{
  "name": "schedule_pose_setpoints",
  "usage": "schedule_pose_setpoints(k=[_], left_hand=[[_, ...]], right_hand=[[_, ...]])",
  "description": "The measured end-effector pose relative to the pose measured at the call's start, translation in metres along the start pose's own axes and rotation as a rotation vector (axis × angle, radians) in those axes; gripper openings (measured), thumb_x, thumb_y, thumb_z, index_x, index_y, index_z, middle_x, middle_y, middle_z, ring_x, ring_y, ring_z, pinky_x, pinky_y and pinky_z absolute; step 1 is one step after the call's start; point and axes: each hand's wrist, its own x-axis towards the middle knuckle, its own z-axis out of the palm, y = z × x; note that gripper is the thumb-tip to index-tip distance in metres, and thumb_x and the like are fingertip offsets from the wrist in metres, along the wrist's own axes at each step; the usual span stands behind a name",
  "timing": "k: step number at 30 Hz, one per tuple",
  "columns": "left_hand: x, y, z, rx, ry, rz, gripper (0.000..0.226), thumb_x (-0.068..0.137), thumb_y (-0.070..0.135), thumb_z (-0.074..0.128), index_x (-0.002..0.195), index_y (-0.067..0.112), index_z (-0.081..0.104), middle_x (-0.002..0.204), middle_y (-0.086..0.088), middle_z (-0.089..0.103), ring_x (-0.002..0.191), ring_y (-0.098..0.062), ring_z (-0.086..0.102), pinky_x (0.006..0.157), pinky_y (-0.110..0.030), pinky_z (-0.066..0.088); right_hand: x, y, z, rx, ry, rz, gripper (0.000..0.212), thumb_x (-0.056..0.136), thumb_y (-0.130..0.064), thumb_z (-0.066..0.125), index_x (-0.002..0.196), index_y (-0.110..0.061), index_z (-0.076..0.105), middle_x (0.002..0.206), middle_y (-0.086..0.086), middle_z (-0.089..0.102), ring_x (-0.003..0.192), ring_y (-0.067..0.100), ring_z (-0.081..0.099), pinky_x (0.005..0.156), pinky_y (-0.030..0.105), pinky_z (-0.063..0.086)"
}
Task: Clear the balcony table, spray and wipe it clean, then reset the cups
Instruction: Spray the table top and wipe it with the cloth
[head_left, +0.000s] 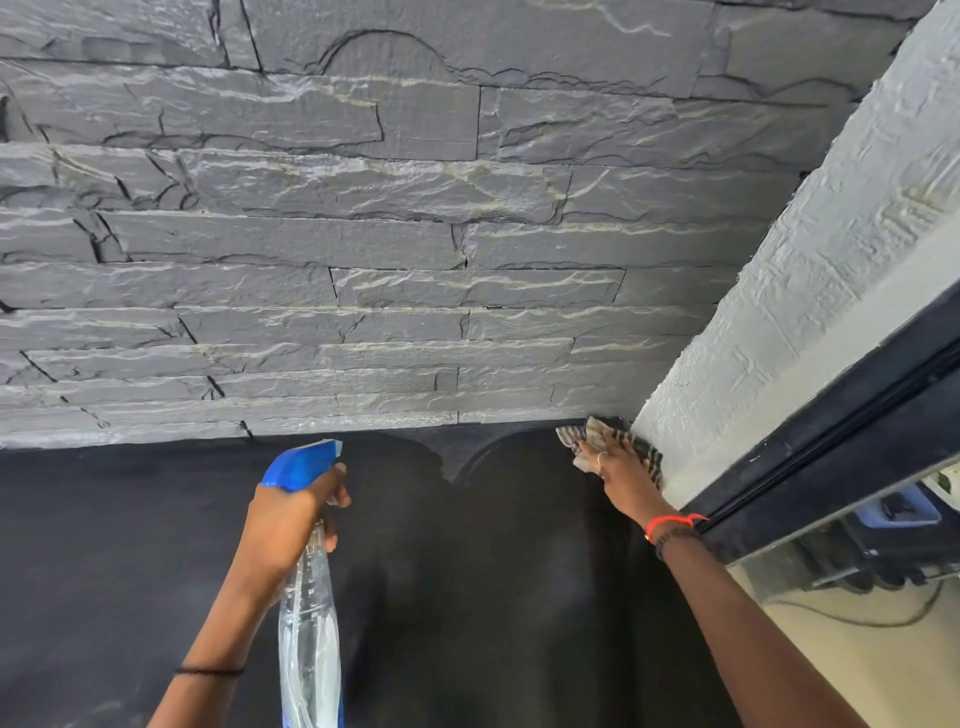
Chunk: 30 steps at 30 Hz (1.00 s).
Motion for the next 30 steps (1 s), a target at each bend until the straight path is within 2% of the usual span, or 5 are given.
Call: schedule_pose_setpoints(k=[7, 12, 16, 24, 30], left_hand=[[0.001, 0.002, -0.006, 0.015, 0.016, 0.003, 0.020, 0.092, 0.010, 0.058, 0.074, 0.003, 0.053, 0.072, -0.012, 0.059, 0.033, -0.020, 0.042, 0.044, -0.026, 0.039], [0.005, -0.002, -0.010, -0.016, 0.023, -0.009, 0.013, 0.091, 0.009, 0.057, 0.080, 0.004, 0.054, 0.069, -0.008, 0.060, 0.034, -0.019, 0.042, 0.041, -0.026, 0.038], [0.005, -0.004, -0.015, -0.003, 0.025, -0.005, 0.014, 0.091, 0.010, 0.057, 0.080, 0.002, 0.054, 0.070, -0.008, 0.060, 0.034, -0.019, 0.043, 0.042, -0.025, 0.038], [-0.002, -0.010, -0.022, -0.016, 0.048, -0.032, 0.016, 0.092, 0.011, 0.058, 0.078, 0.004, 0.054, 0.071, -0.009, 0.060, 0.034, -0.019, 0.043, 0.044, -0.028, 0.037], [-0.009, -0.008, -0.026, 0.007, 0.073, -0.032, 0.019, 0.091, 0.013, 0.058, 0.075, 0.004, 0.053, 0.073, -0.010, 0.060, 0.034, -0.019, 0.044, 0.042, -0.022, 0.039]], right_hand=[[0.015, -0.053, 0.012, 0.010, -0.058, -0.085, 0.078, 0.082, 0.012, 0.036, 0.145, -0.034, 0.031, 0.159, 0.005, 0.006, 0.145, 0.034, 0.007, 0.116, 0.050, 0.015], [-0.017, -0.023, 0.025, -0.039, -0.070, -0.241, 0.082, 0.080, 0.009, 0.044, 0.143, -0.042, 0.031, 0.158, 0.000, 0.015, 0.144, 0.026, 0.018, 0.114, 0.048, 0.023], [-0.010, 0.013, 0.016, -0.030, 0.010, -0.032, 0.078, 0.075, 0.011, 0.047, 0.140, -0.032, 0.042, 0.155, 0.012, 0.024, 0.141, 0.033, 0.026, 0.115, 0.045, 0.025], [0.030, 0.000, -0.002, -0.019, -0.068, 0.278, 0.070, 0.083, 0.003, 0.039, 0.145, -0.030, 0.033, 0.159, 0.010, 0.003, 0.144, 0.036, 0.008, 0.118, 0.045, 0.009], [0.008, -0.091, 0.013, 0.008, 0.005, 0.000, 0.077, 0.076, 0.004, 0.043, 0.143, -0.034, 0.036, 0.159, 0.005, 0.006, 0.142, 0.036, 0.014, 0.116, 0.048, 0.018]])
